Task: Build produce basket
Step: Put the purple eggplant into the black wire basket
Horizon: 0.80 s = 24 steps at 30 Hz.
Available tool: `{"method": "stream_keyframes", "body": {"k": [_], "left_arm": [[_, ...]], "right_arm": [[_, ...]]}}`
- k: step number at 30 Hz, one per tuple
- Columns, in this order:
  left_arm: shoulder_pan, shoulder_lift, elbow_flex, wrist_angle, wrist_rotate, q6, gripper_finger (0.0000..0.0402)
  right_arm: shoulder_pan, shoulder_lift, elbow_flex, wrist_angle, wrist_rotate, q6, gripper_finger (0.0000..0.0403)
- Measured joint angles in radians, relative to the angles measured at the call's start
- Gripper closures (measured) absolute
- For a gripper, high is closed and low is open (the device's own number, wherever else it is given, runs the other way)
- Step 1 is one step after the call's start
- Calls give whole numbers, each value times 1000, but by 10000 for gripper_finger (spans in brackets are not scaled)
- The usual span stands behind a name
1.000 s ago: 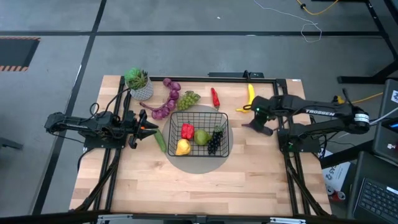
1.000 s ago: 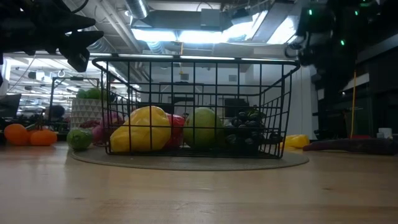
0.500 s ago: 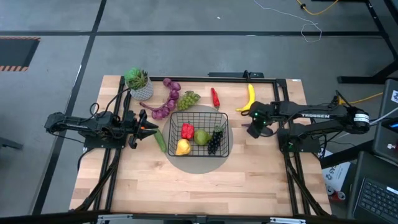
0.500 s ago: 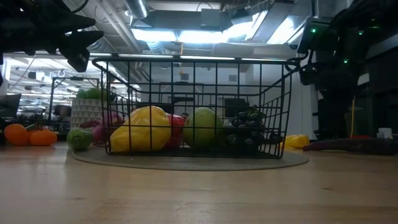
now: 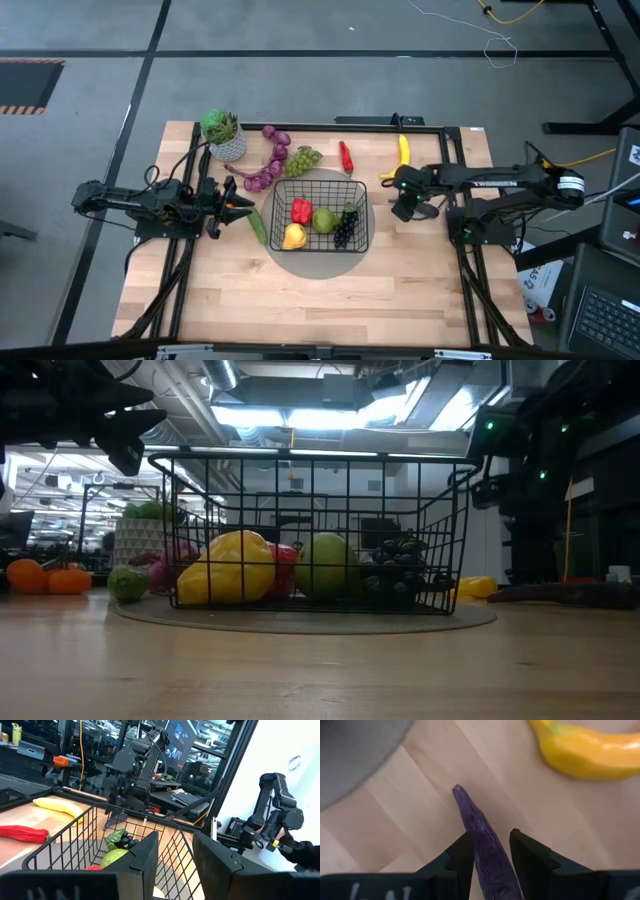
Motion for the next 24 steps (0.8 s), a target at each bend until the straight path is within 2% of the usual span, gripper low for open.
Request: {"method": "stream_keyframes", "body": {"k": [9,24], "left_arm": [[0,0,0,0,0,0,286],[0,0,0,-1,0,0,286]], "right_arm": [[1,137,4,6,-27,-26,276],[2,196,1,24,-76,15,281]]}}
